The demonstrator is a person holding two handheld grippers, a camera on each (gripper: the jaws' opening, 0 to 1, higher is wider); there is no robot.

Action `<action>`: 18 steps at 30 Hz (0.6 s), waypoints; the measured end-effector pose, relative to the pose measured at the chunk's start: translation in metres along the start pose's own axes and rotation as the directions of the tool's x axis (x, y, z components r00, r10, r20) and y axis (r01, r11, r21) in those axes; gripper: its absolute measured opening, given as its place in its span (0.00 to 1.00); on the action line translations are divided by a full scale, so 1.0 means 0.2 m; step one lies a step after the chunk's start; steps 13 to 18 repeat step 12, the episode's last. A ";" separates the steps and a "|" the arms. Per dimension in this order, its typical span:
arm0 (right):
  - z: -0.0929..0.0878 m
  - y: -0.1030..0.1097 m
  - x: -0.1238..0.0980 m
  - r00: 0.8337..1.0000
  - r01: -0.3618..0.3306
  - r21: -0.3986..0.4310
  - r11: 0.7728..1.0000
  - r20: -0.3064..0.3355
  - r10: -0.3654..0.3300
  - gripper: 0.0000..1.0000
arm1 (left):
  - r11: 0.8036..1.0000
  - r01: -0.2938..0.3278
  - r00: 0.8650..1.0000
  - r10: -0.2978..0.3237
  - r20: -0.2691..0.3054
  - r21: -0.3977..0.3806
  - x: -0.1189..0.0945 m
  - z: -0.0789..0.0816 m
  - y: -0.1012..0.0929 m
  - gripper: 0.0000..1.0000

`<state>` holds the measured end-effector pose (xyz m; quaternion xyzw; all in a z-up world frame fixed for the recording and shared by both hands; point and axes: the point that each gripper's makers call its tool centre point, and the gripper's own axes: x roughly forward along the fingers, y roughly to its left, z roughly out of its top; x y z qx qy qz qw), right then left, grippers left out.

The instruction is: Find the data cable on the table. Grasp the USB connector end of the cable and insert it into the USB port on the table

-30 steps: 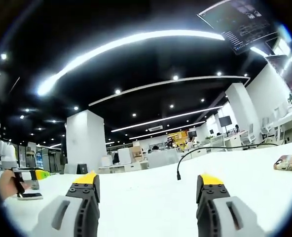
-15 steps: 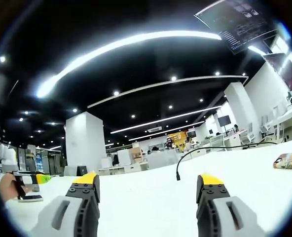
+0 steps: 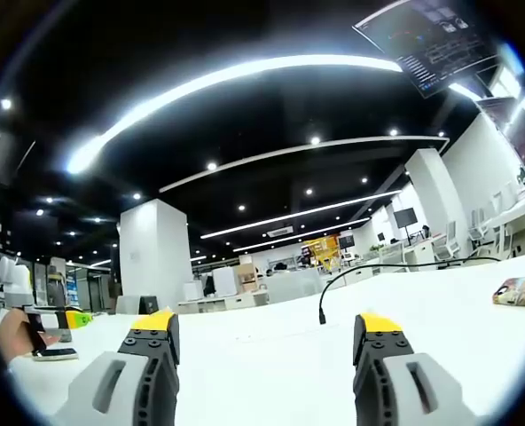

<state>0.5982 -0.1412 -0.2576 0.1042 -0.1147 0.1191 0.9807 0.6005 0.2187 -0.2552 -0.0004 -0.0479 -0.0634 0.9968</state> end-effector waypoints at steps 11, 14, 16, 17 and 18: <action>0.00 -0.01 -0.01 1.000 0.000 0.007 1.000 -0.001 0.000 0.80 | 1.000 0.009 1.000 -0.009 -0.007 0.008 0.00 -0.01 -0.02 0.70; 0.00 -0.01 -0.01 1.000 0.000 0.007 1.000 0.000 0.000 0.80 | 1.000 0.009 1.000 -0.009 -0.007 0.008 0.00 -0.01 -0.02 0.70; 0.00 -0.01 -0.01 1.000 0.000 0.007 1.000 0.000 0.000 0.80 | 1.000 0.009 1.000 -0.009 -0.007 0.008 0.00 -0.01 -0.02 0.70; 0.00 -0.01 -0.01 1.000 0.000 0.007 1.000 0.000 0.000 0.80 | 1.000 0.009 1.000 -0.009 -0.007 0.008 0.00 -0.01 -0.02 0.70; 0.00 -0.01 -0.01 1.000 0.000 0.007 1.000 0.000 0.000 0.80 | 1.000 0.009 1.000 -0.009 -0.007 0.008 0.00 -0.01 -0.02 0.70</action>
